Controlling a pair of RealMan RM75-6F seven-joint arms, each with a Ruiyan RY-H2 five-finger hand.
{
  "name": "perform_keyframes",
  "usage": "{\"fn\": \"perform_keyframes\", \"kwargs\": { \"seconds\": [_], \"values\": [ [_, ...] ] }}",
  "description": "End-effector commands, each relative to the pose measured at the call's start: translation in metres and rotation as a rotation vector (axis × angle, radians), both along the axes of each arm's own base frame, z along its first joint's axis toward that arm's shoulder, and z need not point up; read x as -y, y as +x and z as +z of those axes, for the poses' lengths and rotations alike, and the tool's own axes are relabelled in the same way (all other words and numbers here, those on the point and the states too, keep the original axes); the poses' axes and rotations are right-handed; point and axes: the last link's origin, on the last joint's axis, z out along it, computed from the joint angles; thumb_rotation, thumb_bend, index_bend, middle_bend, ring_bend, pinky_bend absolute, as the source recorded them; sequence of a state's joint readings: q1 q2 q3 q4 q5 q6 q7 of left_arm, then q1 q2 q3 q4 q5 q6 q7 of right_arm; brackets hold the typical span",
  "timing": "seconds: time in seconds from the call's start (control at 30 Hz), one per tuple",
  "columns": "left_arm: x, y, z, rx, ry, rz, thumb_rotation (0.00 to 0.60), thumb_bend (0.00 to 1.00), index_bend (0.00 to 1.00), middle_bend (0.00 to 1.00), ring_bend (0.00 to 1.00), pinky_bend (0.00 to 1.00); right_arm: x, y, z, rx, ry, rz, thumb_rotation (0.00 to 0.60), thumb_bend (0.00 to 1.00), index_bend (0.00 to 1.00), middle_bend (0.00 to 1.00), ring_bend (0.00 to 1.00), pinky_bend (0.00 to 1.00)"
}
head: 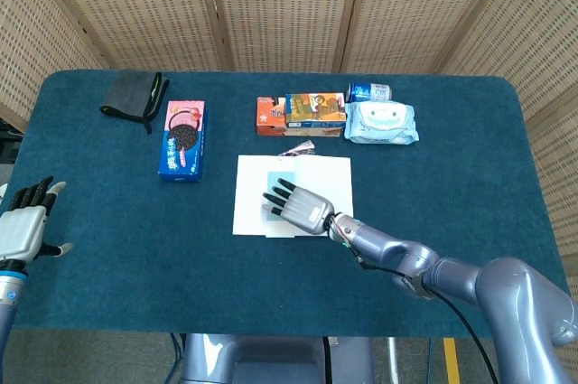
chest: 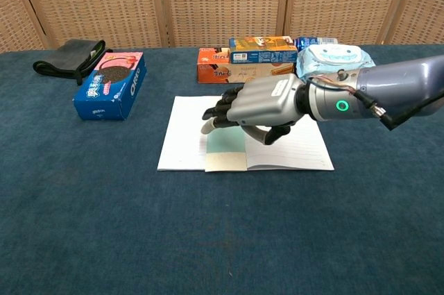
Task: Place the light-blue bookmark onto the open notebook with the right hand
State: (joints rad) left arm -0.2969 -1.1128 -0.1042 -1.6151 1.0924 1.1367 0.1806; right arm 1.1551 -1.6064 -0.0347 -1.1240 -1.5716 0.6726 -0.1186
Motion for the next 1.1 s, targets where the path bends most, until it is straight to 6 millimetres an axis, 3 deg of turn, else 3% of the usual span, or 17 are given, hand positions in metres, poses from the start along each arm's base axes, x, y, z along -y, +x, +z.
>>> {"fn": "perform_keyframes", "kwargs": {
  "seconds": [0.03, 1.1],
  "values": [
    [0.000, 0.000, 0.000, 0.000, 0.000, 0.000, 0.600, 0.00, 0.00, 0.00, 0.00, 0.00, -0.001, -0.005, -0.003, -0.009, 0.008, -0.001, 0.600, 1.00, 0.00, 0.00, 0.00, 0.00],
    [0.002, 0.001, 0.000, 0.002, -0.001, -0.008, 0.600, 0.00, 0.00, 0.00, 0.00, 0.00, -0.005, -0.016, -0.013, -0.013, -0.019, -0.026, 0.600, 1.00, 0.00, 0.00, 0.00, 0.00]
  ]
}}
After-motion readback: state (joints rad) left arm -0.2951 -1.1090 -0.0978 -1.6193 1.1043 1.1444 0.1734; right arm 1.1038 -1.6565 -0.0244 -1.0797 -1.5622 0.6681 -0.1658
